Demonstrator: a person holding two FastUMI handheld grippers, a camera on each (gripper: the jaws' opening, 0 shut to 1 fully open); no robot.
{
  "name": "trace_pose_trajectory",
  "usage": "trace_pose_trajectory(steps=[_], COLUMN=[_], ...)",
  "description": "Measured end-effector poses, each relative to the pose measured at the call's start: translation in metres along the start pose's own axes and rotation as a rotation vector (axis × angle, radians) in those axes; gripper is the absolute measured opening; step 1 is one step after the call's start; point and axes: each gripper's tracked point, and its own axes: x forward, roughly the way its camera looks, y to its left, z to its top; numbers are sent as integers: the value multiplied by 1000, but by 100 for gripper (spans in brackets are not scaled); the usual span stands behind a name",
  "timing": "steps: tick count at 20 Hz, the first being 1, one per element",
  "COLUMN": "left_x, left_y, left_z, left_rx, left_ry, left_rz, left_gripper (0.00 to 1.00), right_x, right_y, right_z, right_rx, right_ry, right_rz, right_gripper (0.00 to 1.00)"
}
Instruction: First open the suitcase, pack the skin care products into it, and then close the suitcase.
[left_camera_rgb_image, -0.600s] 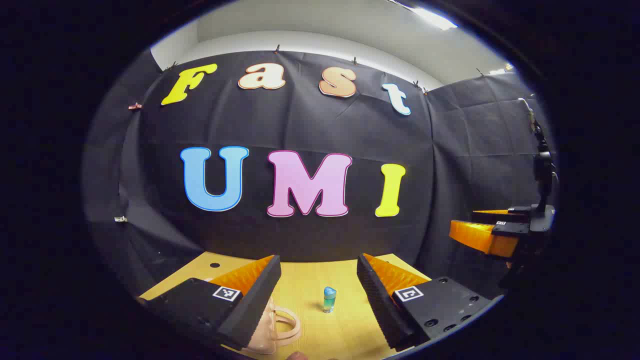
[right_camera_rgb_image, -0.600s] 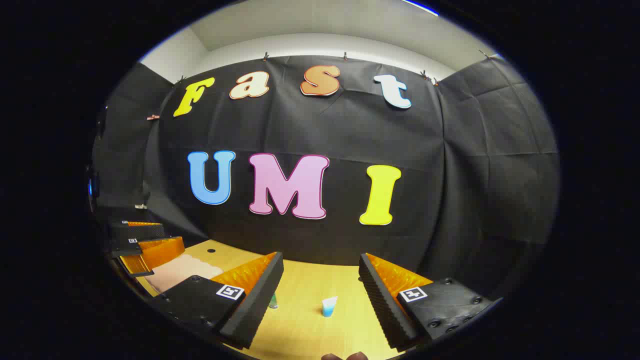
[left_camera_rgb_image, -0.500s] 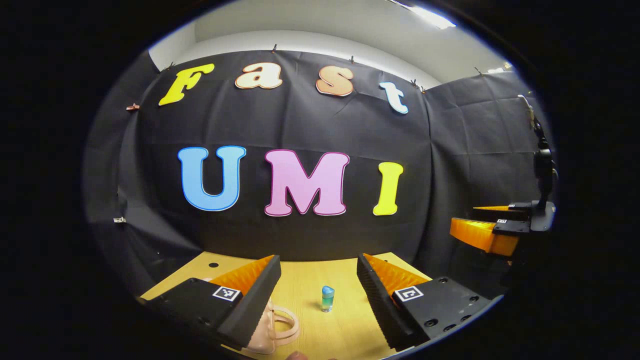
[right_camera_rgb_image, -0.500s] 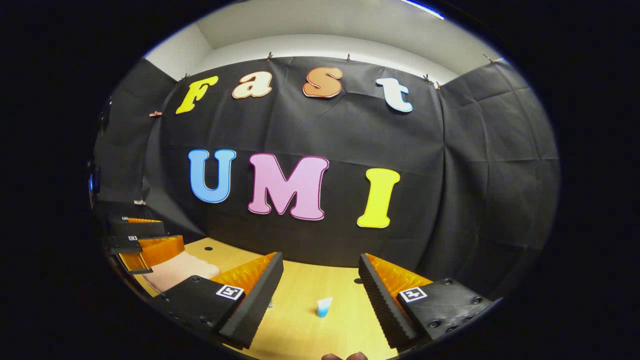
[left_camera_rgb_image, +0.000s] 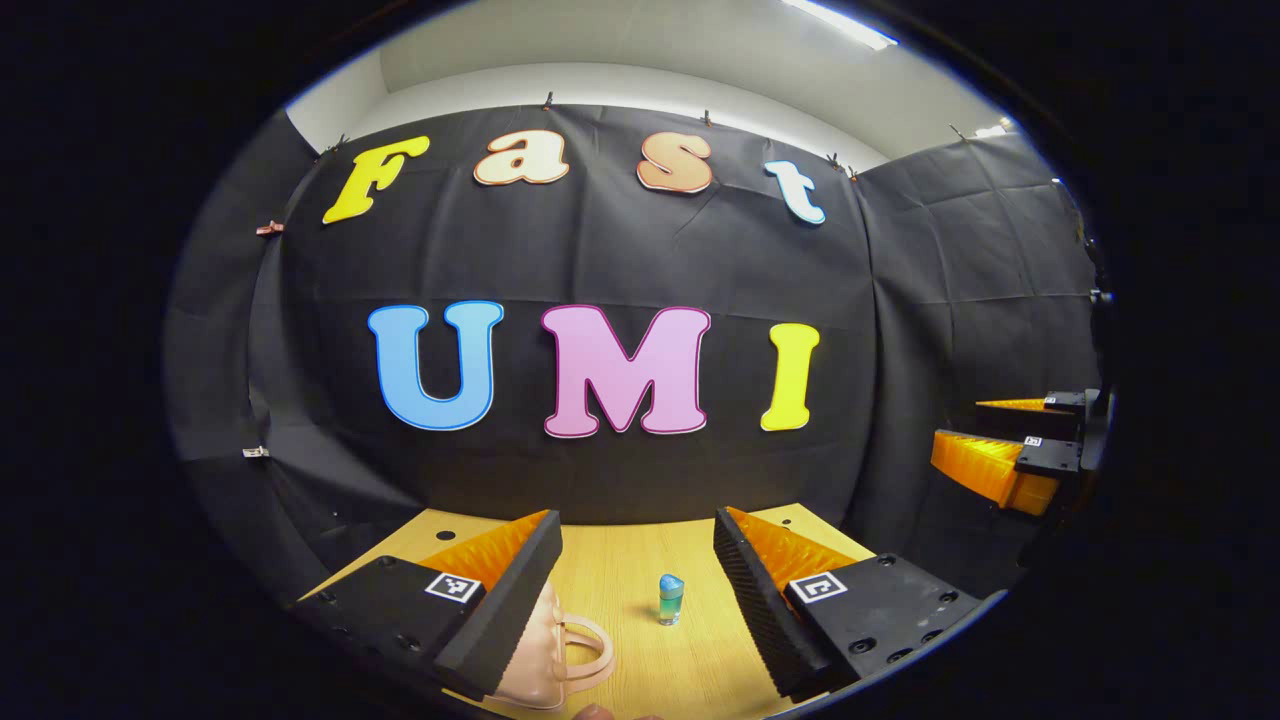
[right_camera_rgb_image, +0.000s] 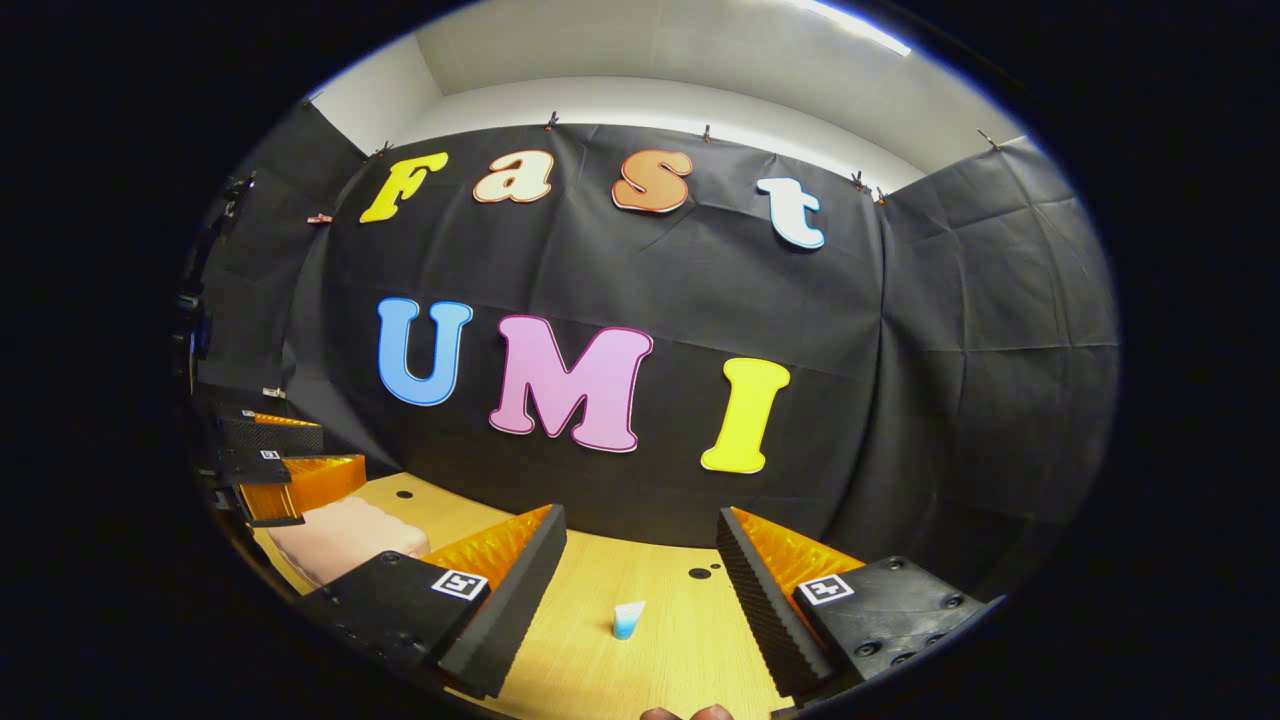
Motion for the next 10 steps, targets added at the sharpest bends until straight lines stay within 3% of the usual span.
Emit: trace_pose_trajectory(steps=[4,10], left_x=[9,28], left_y=[0,8], left_z=[-18,-77], left_rx=[-13,-93], left_ry=[40,228], left_rz=[-19,-85], left_gripper=[96,96], right_x=[4,10], right_y=[-1,2], right_z=[0,-6], right_rx=[-6,-6], right_ry=[4,18], right_rz=[-6,-26], right_gripper=[96,96])
